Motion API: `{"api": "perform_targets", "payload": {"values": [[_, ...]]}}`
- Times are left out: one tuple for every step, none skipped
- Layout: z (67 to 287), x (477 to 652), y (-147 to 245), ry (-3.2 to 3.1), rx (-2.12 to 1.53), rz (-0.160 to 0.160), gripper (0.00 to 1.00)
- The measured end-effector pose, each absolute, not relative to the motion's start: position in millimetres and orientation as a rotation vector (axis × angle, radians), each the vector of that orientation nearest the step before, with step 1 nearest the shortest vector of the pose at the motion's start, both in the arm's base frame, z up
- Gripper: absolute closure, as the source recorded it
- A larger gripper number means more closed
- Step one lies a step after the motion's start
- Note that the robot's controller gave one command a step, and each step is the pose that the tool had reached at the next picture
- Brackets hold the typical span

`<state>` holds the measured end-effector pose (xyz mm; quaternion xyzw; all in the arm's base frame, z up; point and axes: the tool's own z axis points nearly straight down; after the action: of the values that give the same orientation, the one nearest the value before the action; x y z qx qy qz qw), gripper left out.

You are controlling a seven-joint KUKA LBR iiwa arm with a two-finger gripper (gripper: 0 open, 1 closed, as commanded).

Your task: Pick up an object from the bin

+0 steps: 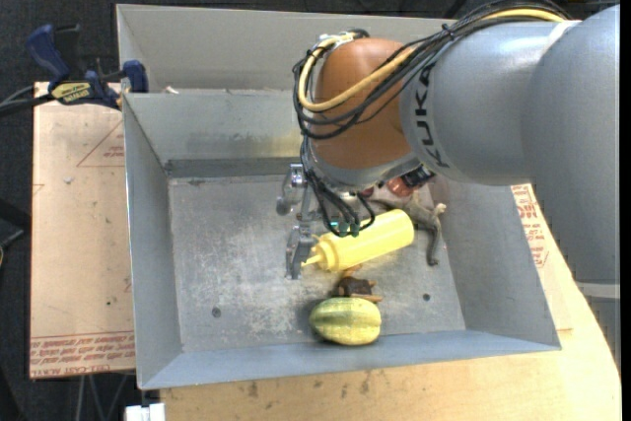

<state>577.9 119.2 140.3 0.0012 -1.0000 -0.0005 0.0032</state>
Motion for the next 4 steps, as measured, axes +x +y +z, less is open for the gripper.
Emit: {"api": "perform_targets", "payload": {"values": [[143.9,579.8,118.8,-3.142,0.001,-0.002,0.0],[111.4,586.3,83.9,-3.145,0.134,-0.005,0.0],[85.4,594.9,60.1,-3.116,0.408,0.0,0.0],[81.4,584.5,20.2,-3.119,0.408,-0.004,1.0]]}}
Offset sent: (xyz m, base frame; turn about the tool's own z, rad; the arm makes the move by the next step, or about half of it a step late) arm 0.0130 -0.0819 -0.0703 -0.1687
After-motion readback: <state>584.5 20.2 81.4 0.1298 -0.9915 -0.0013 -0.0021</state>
